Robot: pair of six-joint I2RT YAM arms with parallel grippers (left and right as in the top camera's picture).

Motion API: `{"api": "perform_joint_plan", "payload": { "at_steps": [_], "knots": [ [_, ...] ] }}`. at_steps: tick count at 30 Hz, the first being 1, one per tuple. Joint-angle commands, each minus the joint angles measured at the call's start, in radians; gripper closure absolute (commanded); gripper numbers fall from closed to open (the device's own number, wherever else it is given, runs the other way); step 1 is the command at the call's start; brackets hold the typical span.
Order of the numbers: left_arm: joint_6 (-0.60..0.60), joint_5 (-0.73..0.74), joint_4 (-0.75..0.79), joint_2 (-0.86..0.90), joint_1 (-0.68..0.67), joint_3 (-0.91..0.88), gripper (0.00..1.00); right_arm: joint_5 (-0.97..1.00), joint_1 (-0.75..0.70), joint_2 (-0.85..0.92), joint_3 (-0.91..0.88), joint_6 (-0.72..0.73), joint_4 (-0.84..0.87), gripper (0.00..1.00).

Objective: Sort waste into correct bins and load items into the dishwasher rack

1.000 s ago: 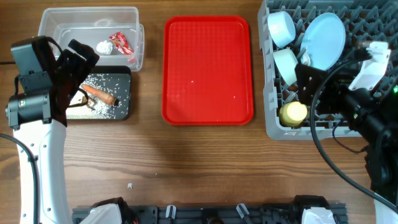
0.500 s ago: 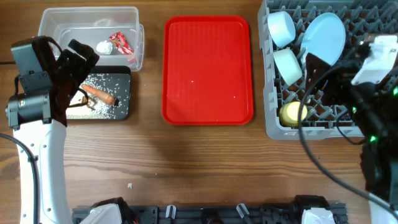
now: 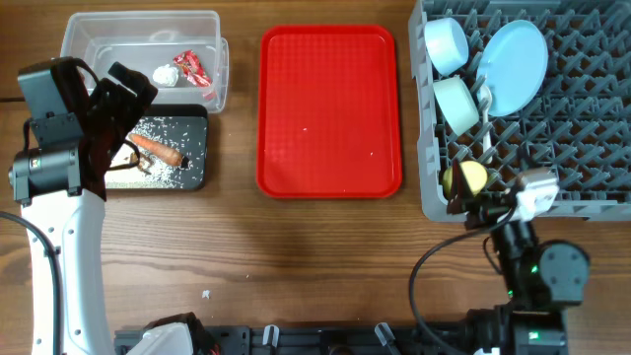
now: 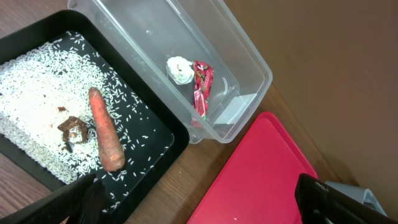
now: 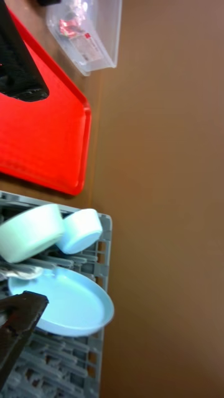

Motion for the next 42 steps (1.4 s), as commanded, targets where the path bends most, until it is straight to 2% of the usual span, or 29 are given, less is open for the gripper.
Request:
{"api": "perform_joint_plan", "payload": {
  "at_steps": [1,10,19,21,29,42],
  "knots": [
    [0.017,0.008,0.000,-0.002,-0.002,0.007,0.00,-0.025,0.016,-0.116,-0.108,0.010,0.044,0.00],
    [0.017,0.008,0.000,-0.002,-0.002,0.007,0.00,0.069,0.070,-0.196,-0.194,0.010,0.108,0.00],
    [0.017,0.008,0.000,-0.002,-0.002,0.007,0.00,0.067,0.084,-0.241,-0.280,0.062,0.180,0.00],
    [0.017,0.008,0.000,-0.002,-0.002,0.007,0.00,0.068,0.084,-0.295,-0.301,0.061,0.156,0.00],
    [0.017,0.008,0.000,-0.002,-0.002,0.007,0.00,0.071,0.085,-0.301,-0.300,0.063,-0.004,0.00],
    [0.017,0.008,0.000,-0.002,-0.002,0.007,0.00,0.071,0.085,-0.299,-0.300,0.062,0.001,0.00]
  ]
}}
